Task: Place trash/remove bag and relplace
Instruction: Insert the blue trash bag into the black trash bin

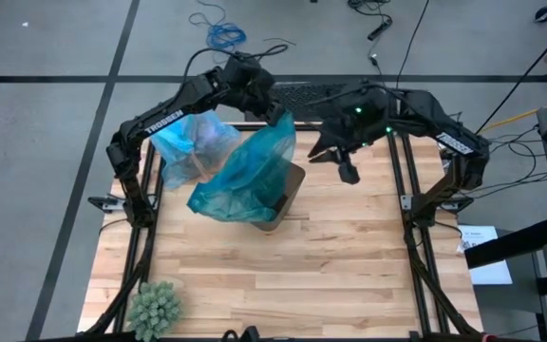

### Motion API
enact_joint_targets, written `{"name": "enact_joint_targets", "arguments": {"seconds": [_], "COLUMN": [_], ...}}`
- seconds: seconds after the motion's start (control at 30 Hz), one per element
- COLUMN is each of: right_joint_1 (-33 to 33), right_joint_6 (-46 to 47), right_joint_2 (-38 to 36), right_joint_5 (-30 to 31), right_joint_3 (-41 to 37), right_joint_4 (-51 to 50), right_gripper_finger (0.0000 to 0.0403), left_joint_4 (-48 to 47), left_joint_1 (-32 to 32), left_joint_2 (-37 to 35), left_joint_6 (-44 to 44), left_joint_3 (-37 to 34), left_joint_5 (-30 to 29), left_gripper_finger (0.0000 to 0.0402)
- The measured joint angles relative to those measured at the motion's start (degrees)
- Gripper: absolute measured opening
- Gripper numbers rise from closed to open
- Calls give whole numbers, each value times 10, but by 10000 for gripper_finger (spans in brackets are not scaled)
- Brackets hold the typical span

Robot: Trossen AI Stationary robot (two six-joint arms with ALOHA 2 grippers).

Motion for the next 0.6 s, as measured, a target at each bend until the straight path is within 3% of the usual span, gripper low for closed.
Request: {"name": "enact_joint_targets", "arguments": {"seconds": [0.07, 0.2, 0.33, 0.6], "right_joint_1": [-18, -25, 26, 109], "right_joint_6": [-21, -26, -1, 51], "right_joint_2": [0, -1, 0, 3], "right_joint_5": [11, -26, -43, 54], "right_joint_3": [-3, -48, -125, -284], "right_joint_4": [-50, -41, 90, 378], "right_gripper_finger": [19, 13, 7, 0], "left_joint_4": [0, 5, 5, 2], "left_joint_1": [5, 14, 21, 32], "left_joint_2": [0, 0, 0, 0], "left_joint_6": [0, 1, 1, 16], "left_joint_3": [0, 0, 0, 0], "left_joint_5": [4, 9, 30, 55], "left_gripper_finger": [183, 183, 183, 183]}}
